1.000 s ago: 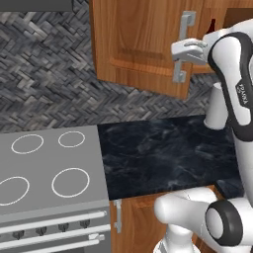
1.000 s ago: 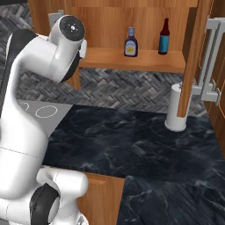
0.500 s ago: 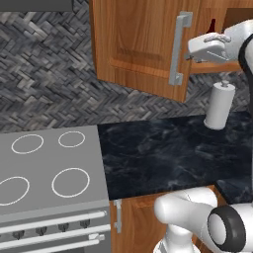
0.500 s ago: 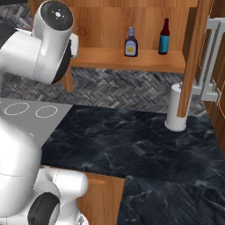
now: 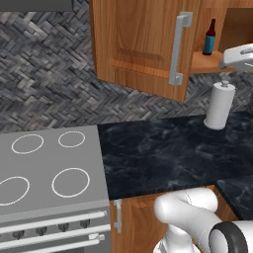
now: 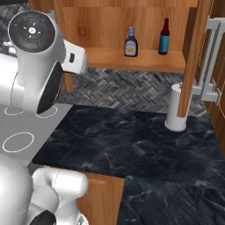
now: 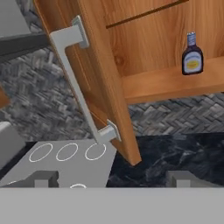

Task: The dining table condiment station is running low on condiment bottle. Refill the condiment station by opening the cabinet and taking the condiment bottle from the cabinet and placing it on the dining table.

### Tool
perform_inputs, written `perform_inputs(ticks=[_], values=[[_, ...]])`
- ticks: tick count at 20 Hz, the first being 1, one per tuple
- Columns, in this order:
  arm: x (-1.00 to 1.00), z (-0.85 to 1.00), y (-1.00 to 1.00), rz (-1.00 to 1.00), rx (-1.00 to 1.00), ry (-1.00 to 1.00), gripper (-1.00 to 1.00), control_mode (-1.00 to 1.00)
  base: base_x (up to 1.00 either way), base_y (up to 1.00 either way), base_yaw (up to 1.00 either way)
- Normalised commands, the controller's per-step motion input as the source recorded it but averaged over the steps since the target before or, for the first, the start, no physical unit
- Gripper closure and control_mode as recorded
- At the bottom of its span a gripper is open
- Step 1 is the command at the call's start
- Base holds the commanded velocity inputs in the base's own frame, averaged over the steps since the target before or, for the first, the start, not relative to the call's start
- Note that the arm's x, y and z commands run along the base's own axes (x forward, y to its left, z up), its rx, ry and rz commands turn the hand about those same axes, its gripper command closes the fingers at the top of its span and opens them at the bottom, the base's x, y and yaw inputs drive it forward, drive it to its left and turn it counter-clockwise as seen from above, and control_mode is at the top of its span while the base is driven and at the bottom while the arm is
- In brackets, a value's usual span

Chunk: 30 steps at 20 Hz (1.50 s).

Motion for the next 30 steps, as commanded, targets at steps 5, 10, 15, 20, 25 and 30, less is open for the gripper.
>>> perform_inputs(ticks=[5,10,15,20,25,30], values=[[0.33,-0.18,-0.39,-0.13,0.00,0.00,-1.00,-1.00,0.00,0.00,0.00],[0.43,-0.01,-0.34,0.00,0.00,0.04,-1.00,-1.00,0.00,0.00,0.00],[0.43,0.00,-0.13,0.02,0.00,0.05,-1.00,-1.00,0.00,0.00,0.00],[0.47,-0.21,-0.15,0.00,-0.01,0.00,-1.00,-1.00,0.00,0.00,0.00],[0.31,0.00,-0.18,0.01,-0.04,0.00,-1.00,-1.00,0.00,0.00,0.00],[0.41,0.00,-0.13,0.04,-0.07,0.00,-1.00,-1.00,0.00,0.00,0.00]])
